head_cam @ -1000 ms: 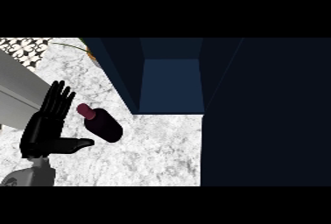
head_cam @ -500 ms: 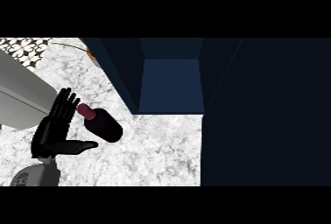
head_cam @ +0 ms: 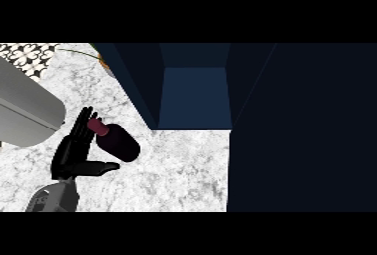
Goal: Pick up the wine, place it into the cabinet and close the cabinet
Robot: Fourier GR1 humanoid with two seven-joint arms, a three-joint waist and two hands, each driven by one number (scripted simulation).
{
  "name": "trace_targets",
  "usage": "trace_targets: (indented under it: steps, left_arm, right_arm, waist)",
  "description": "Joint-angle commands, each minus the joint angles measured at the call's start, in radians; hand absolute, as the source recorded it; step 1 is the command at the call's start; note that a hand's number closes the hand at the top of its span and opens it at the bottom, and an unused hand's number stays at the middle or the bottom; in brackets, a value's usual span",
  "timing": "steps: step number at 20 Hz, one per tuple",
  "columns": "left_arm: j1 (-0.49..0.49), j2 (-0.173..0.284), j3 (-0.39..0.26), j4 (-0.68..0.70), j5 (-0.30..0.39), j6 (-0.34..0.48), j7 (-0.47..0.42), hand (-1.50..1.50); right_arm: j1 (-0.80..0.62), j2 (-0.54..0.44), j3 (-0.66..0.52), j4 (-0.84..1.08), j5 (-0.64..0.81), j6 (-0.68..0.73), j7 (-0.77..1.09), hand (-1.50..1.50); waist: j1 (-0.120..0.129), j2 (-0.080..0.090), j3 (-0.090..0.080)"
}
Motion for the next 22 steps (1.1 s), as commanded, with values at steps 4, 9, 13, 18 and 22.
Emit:
trace_targets:
  steps: [4, 9, 13, 18, 22]
  left_arm:
    - [-0.048, 0.031, 0.001, 0.208, -0.028, -0.065, -0.104, -1.50]
    - [-0.160, 0.009, 0.011, 0.410, -0.062, -0.025, -0.212, -1.50]
    - [-0.153, 0.016, 0.017, 0.510, -0.077, -0.046, -0.318, -1.50]
    - [-0.275, 0.020, 0.046, 0.674, -0.076, -0.034, -0.375, -1.50]
    - [-0.244, -0.029, 0.049, 0.678, -0.053, -0.063, -0.410, -1.50]
  right_arm:
    - [0.031, -0.023, -0.070, -0.001, -0.068, 0.052, -0.036, -1.50]
    - [0.010, 0.009, 0.014, -0.034, 0.025, 0.012, 0.006, -1.50]
    - [-0.031, -0.001, -0.037, 0.036, 0.002, 0.014, -0.030, -1.50]
    - [0.015, -0.003, -0.022, -0.002, -0.008, 0.044, -0.035, -1.50]
    - [-0.049, -0.019, -0.035, -0.065, -0.038, -0.016, 0.090, -1.50]
  waist:
    - [-0.002, 0.001, 0.000]
    - [-0.005, 0.001, 0.000]
    - [-0.004, 0.003, 0.000]
    - [-0.009, 0.003, -0.001]
    - [-0.007, 0.003, -0.001]
